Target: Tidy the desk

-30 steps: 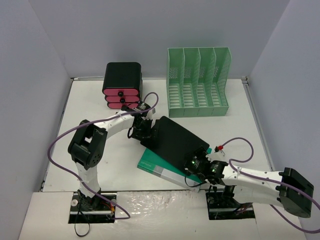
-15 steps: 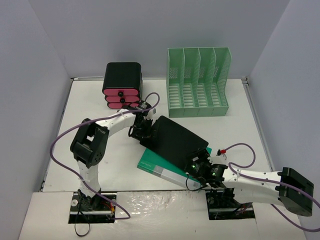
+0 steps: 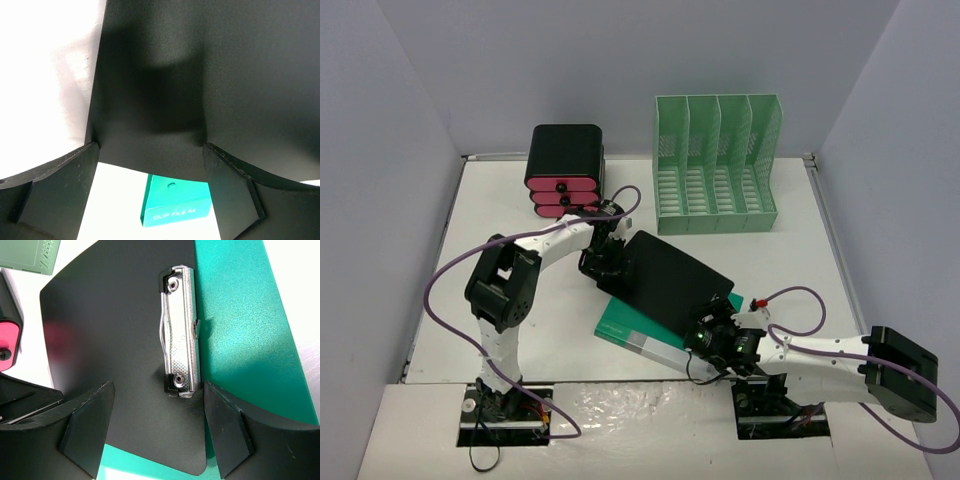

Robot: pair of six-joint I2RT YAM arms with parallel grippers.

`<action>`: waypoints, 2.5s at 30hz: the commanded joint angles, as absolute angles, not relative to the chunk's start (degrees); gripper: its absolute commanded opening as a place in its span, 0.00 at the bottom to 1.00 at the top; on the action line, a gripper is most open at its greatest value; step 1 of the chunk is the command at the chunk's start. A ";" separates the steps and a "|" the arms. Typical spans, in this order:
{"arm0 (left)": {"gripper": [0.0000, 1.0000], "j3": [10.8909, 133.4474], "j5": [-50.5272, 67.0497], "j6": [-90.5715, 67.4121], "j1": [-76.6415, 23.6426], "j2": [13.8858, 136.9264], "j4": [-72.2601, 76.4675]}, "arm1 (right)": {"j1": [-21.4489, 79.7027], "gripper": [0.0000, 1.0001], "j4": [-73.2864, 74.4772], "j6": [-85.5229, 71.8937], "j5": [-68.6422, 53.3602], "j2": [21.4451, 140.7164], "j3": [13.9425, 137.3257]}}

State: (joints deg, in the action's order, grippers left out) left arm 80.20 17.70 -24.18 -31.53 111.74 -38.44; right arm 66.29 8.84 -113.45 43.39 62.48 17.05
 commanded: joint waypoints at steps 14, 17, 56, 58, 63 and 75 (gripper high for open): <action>0.74 82.57 20.17 -23.51 -32.39 114.29 -42.01 | 68.25 0.62 5.18 -118.75 39.32 63.38 10.21; 0.69 82.46 20.32 -23.59 -32.34 114.59 -41.91 | 68.29 0.62 3.59 -117.90 39.86 62.49 9.62; 0.63 83.02 10.71 -24.08 -32.43 101.89 -44.95 | 68.42 0.00 15.64 -77.57 48.40 66.00 42.42; 0.63 83.59 9.88 -24.16 -32.43 100.81 -45.58 | 68.51 0.00 17.76 -75.98 49.14 66.43 45.88; 0.64 86.94 8.01 -24.23 -32.48 98.40 -48.14 | 68.55 0.00 22.42 -73.77 50.55 66.80 51.45; 0.76 98.61 2.11 -23.03 -32.34 93.60 -56.75 | 71.77 0.00 25.22 -63.77 56.61 68.71 62.48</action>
State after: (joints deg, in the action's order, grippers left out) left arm 93.99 5.17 -23.60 -32.18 98.42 -52.56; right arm 70.20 24.10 -71.13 48.53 67.64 56.14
